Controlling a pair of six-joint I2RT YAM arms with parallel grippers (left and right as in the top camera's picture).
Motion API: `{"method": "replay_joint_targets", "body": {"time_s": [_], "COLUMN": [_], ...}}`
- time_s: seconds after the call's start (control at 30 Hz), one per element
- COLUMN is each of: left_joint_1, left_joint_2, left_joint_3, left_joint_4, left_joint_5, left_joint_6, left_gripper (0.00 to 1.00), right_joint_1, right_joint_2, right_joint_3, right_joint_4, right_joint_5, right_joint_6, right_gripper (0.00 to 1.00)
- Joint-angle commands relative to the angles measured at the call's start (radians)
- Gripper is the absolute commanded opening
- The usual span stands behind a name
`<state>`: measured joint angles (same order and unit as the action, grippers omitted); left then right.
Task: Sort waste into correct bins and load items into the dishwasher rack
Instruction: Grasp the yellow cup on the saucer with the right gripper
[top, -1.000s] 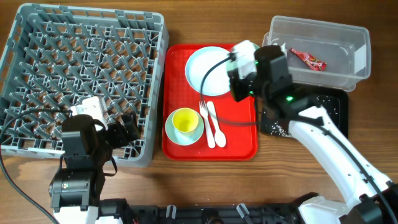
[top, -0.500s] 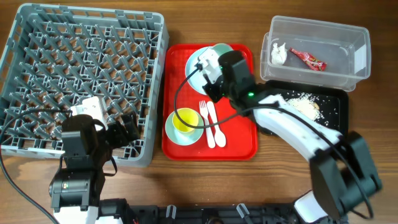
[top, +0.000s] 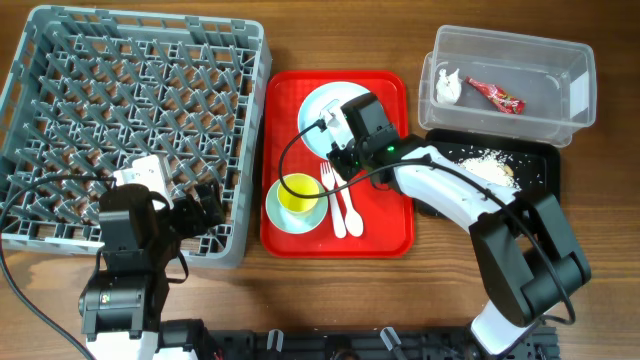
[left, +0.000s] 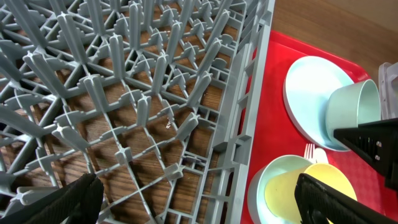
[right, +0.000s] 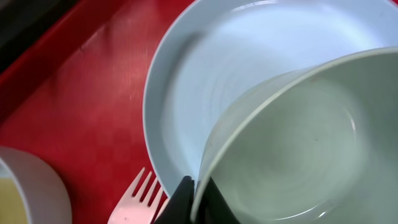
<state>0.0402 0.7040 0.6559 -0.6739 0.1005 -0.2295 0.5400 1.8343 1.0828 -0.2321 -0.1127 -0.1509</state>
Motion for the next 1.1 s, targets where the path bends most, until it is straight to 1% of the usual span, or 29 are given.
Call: {"method": "replay_joint_targets", "body": {"time_s": [0.0,0.03,0.1,0.13,0.27,0.37,0.4,0.53,0.6,0.67,0.77,0.83,1.07], "left_joint_1": [-0.006,-0.006,-0.006,-0.006,-0.006,-0.006,-0.006,-0.006,-0.006,-0.006,-0.006,-0.006,-0.006], "left_joint_2": [-0.003,-0.003,-0.003,-0.003,-0.003,-0.003,-0.003,-0.003,-0.003,-0.003,-0.003,-0.003,-0.003], "left_joint_3": [0.019,0.019,0.019,0.019,0.019,0.019,0.019,0.019,0.019,0.019,0.019,0.019,0.019], "left_joint_4": [0.002,0.002,0.002,0.002,0.002,0.002,0.002,0.002,0.002,0.002,0.002,0.002,0.002], "left_joint_5": [-0.013,-0.012,-0.013,-0.012,-0.013,-0.013,-0.012,-0.013,-0.012,-0.012,-0.013,-0.012,-0.013], "left_joint_6": [0.016,0.016,0.016,0.016,0.016,0.016,0.016,0.016,0.016,0.016,0.016,0.016,0.016], "left_gripper": [1.00,1.00,1.00,1.00,1.00,1.00,1.00,1.00,1.00,1.00,1.00,1.00,1.00], "right_joint_1": [0.003,0.002,0.002,0.002,0.002,0.002,0.002,0.003,0.012,0.025,0.052,0.078,0.125], "right_joint_2": [-0.024,-0.043,-0.090,-0.129,-0.271,-0.380,-0.411,-0.437,-0.412,-0.383,-0.321,-0.274,-0.200], "right_joint_3": [0.007,0.007,0.010,0.013,0.016,0.016,0.016,0.016,0.015,0.015,0.015,0.015,0.015], "right_joint_4": [-0.048,-0.055,-0.063,-0.068,-0.072,-0.090,-0.103,-0.175,-0.266,-0.322,-0.379,-0.402,-0.389], "right_joint_5": [-0.022,-0.022,-0.022,-0.022,-0.022,-0.045,-0.087,-0.230,-0.262,-0.262,-0.262,-0.262,-0.242], "right_joint_6": [0.058,0.072,0.079,0.080,0.105,0.190,0.222,0.352,0.440,0.447,0.480,0.526,0.568], "right_gripper": [0.17,0.22,0.35,0.39,0.46,0.47,0.47,0.47,0.47,0.49,0.48,0.46,0.43]}}
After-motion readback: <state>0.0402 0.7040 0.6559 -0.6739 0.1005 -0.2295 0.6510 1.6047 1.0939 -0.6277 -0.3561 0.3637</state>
